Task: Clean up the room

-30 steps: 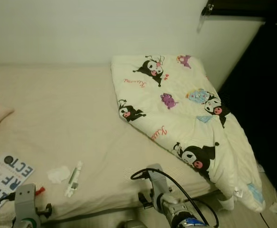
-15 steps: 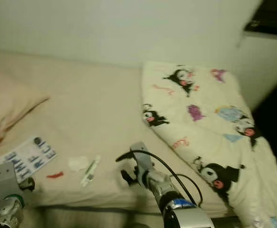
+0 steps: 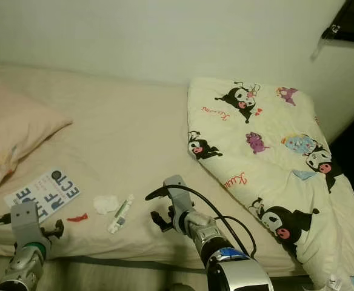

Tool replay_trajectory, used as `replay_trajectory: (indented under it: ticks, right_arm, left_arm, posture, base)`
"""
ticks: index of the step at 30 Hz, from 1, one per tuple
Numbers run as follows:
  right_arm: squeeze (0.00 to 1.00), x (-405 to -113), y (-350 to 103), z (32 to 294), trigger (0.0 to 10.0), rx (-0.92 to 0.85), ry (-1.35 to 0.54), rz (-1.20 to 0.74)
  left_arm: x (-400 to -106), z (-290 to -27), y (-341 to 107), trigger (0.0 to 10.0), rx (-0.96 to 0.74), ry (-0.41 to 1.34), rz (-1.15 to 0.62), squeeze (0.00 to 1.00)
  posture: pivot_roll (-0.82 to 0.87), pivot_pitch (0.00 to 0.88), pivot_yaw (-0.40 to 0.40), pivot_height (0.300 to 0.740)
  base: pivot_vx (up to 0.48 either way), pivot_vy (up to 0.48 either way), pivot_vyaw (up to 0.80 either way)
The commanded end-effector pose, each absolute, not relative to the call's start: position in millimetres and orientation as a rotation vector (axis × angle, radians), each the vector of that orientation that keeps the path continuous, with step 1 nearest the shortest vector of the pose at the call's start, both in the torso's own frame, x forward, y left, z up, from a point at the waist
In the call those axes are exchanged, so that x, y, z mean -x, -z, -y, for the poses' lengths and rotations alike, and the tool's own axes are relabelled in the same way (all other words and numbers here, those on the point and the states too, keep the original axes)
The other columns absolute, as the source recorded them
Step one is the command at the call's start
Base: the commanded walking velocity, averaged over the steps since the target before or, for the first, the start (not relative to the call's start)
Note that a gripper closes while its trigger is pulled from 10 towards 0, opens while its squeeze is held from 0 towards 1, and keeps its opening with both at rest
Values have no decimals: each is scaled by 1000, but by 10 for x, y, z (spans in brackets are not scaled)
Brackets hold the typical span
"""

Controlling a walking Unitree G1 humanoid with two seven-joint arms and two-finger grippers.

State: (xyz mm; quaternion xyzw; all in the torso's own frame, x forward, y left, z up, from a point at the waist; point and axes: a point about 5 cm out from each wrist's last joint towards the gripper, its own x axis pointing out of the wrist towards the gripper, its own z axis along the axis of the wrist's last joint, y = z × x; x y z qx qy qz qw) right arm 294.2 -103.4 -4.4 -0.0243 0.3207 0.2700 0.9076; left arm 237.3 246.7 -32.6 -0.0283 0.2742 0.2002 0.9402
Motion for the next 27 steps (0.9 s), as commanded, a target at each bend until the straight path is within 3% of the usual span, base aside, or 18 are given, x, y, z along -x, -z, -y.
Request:
replay_trajectory:
  ticks: [1,8,19,27]
  right_arm:
    - [0,-2922,65,1046,10000,34,-554,-672]
    - [0,-2893,93,1065,10000,27,-550,-678]
    - [0,-2870,100,1062,10000,-24,-554,-654]
    - [0,-2899,46,1011,10000,-71,-580,-605]
  left_arm:
    - [-2365,-2406,347,10000,34,-367,-564,0]
    - [-2474,-2344,274,10000,-17,-299,-524,0]
    - [-2792,-2248,1,10000,133,-238,-355,0]
    - [-2980,-2247,-212,10000,192,-240,-247,0]
  posture:
    - [-43,0,12,695]
    - [-48,0,14,670]
    - [-57,17,25,630]
    - [-63,34,37,630]
  base:
    - [0,0,0]
    - [0,0,0]
    - [0,0,0]
    - [0,0,0]
